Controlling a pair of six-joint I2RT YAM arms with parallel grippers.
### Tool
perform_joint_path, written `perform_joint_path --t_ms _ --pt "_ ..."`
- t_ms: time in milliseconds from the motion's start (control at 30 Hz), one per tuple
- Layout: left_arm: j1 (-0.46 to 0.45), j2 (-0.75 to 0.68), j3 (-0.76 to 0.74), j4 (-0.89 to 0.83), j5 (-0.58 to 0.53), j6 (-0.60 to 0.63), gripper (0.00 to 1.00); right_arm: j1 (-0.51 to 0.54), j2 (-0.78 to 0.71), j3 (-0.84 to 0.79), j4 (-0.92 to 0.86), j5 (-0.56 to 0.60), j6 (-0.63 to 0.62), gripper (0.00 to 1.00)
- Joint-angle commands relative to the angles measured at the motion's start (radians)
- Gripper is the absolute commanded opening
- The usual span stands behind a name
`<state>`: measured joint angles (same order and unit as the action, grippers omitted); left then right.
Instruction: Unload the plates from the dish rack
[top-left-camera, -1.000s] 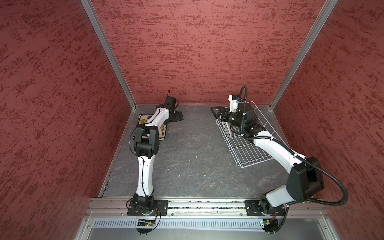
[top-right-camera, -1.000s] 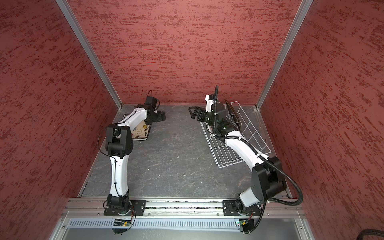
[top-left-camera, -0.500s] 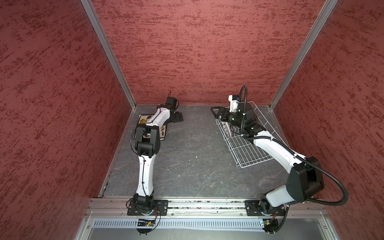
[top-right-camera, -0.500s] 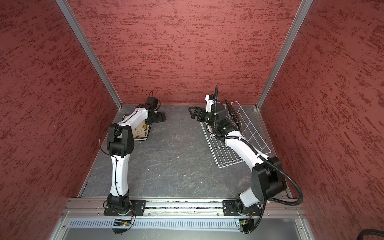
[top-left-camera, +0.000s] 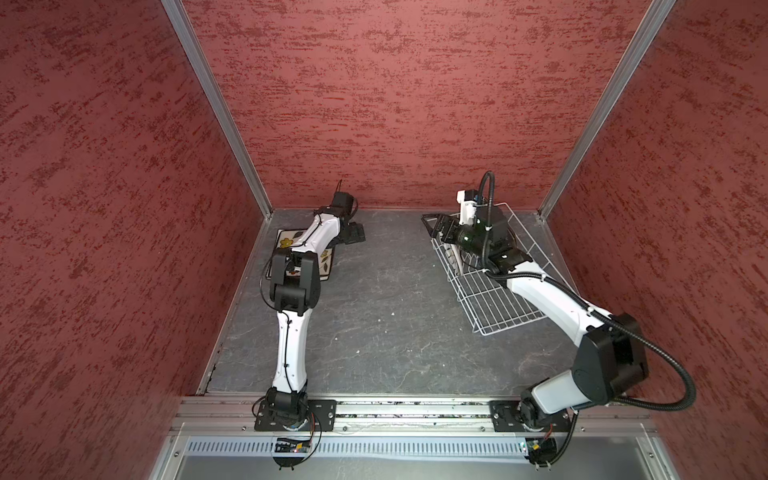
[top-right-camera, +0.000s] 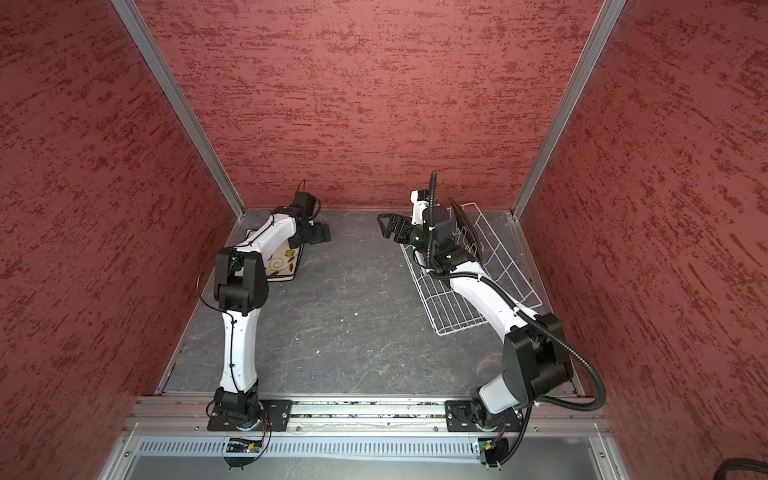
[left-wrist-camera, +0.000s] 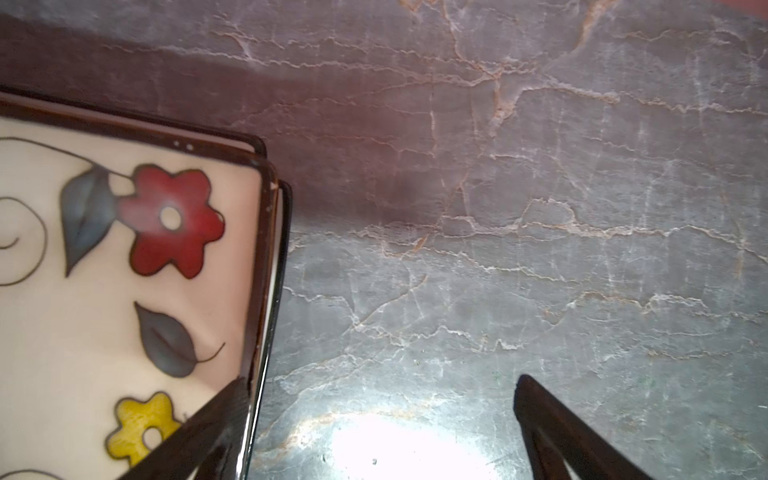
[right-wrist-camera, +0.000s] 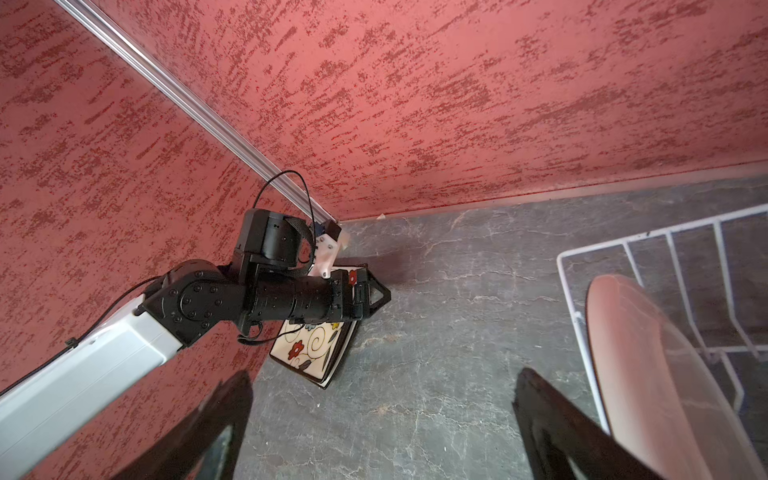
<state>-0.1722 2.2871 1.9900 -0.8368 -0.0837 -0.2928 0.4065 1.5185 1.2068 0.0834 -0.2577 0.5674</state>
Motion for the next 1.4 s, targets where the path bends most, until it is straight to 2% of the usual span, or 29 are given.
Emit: perform_joint_path --t_ms 0,333,667,900,1133,1367 --pt "0.0 0.007 0.008 0.015 0.034 0.015 0.99 -0.006 -0.017 -0.011 0.026 0.002 -0.006 0.99" --pt "0.002 0.031 0.029 -0.003 0.035 0.023 0.99 -0.008 -0.021 -0.016 0.025 0.005 -0.008 0.99" --pt "0.003 0.05 0.048 -0.047 -0.054 0.039 0.99 -0.009 -0.02 -0.018 0.029 0.003 -0.008 0.99" --pt "0.005 0.05 0.052 -0.054 -0.067 0.043 1.0 -0.01 -0.017 -0.019 0.035 -0.002 -0.001 0.99" --pt "0.002 0.045 0.062 -0.047 -0.011 0.04 1.0 -0.011 -0.015 -0.019 0.038 -0.003 -0.001 0.99" --pt "-0.032 -0.051 0.039 -0.009 0.066 0.024 1.0 -0.011 -0.02 -0.012 0.012 0.009 -0.018 0.99"
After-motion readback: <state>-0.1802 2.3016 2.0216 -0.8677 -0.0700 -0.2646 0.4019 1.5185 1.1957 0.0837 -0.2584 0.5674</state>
